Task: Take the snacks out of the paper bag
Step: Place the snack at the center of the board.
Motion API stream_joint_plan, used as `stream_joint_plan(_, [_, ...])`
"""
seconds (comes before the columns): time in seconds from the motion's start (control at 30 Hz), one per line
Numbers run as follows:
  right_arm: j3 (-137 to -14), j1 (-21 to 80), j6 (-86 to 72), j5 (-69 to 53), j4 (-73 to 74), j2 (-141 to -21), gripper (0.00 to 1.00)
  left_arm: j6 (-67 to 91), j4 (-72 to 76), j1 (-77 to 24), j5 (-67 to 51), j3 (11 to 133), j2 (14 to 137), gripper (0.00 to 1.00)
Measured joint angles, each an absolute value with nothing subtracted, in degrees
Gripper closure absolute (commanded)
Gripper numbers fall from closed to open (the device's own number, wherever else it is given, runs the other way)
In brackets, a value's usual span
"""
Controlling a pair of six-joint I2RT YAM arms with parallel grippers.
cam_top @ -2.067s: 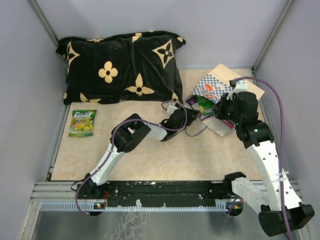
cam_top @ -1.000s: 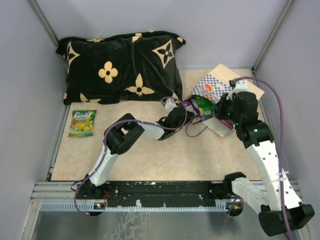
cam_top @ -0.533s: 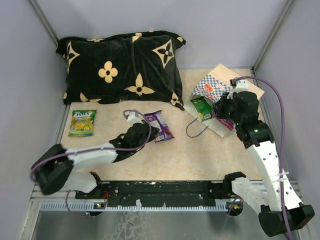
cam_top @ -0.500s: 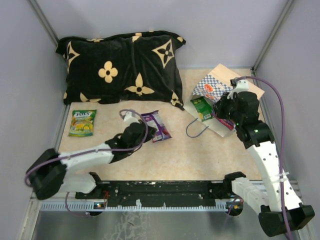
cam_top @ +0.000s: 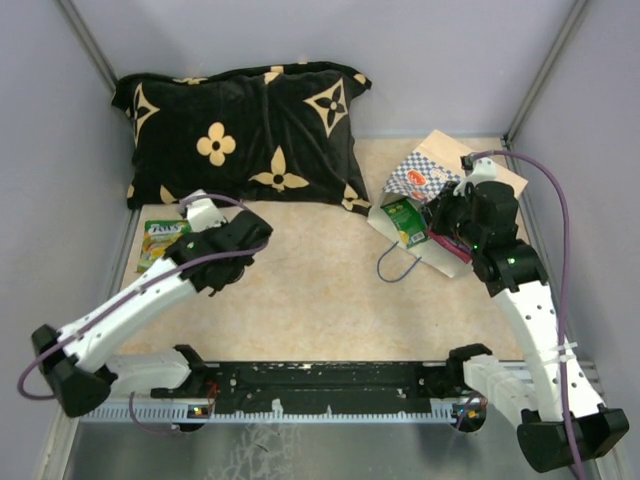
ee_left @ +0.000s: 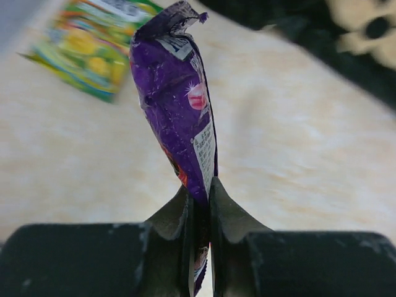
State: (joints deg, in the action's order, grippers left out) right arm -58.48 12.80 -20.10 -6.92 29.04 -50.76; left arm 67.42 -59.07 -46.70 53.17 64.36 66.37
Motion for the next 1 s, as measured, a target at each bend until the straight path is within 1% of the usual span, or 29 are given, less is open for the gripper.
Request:
stream_joint_plan(0.1, [-58.48, 13.39, -20.49, -7.09, 28.77, -51.44, 1.00, 66.30, -68.55, -46.24, 58.33, 66.74, 76.97, 1.00])
stream_joint_plan(0.2, [-58.50, 14.20, -20.69, -7.07, 28.77, -51.94, 1.00, 63.51, -72.55, -46.24, 60.58, 68.73, 86.59, 1.00])
stream_joint_plan(0.43, [-58.50, 14.85, -20.62, -6.55, 28.95, -52.05, 1.00, 58.81, -75.57, -46.22, 66.59, 72.60, 104.73, 1.00])
stream_joint_plan(0.53, [-58.50, 14.90, -20.60, -6.46, 28.99, -52.05, 1.00, 57.19, -76.07, -46.19, 69.41, 74.13, 112.64, 0.96])
stream_joint_plan(0.63, [-58.50, 14.90, -20.47, -6.26, 29.06, -52.05, 1.00, 56.55, -76.18, -45.58, 71.66, 75.00, 120.11, 0.96])
stream_joint_plan(0.77, [-58.50, 14.90, -19.90, -6.07, 29.19, -52.05, 1.00, 56.47, -76.51, -43.79, 72.84, 77.38, 126.39, 0.96])
stream_joint_plan(1.0, [-58.48, 14.90, -19.00, -6.07, 29.15, -52.05, 1.00, 56.03, -77.19, -40.21, 75.72, 82.43, 133.56, 0.96])
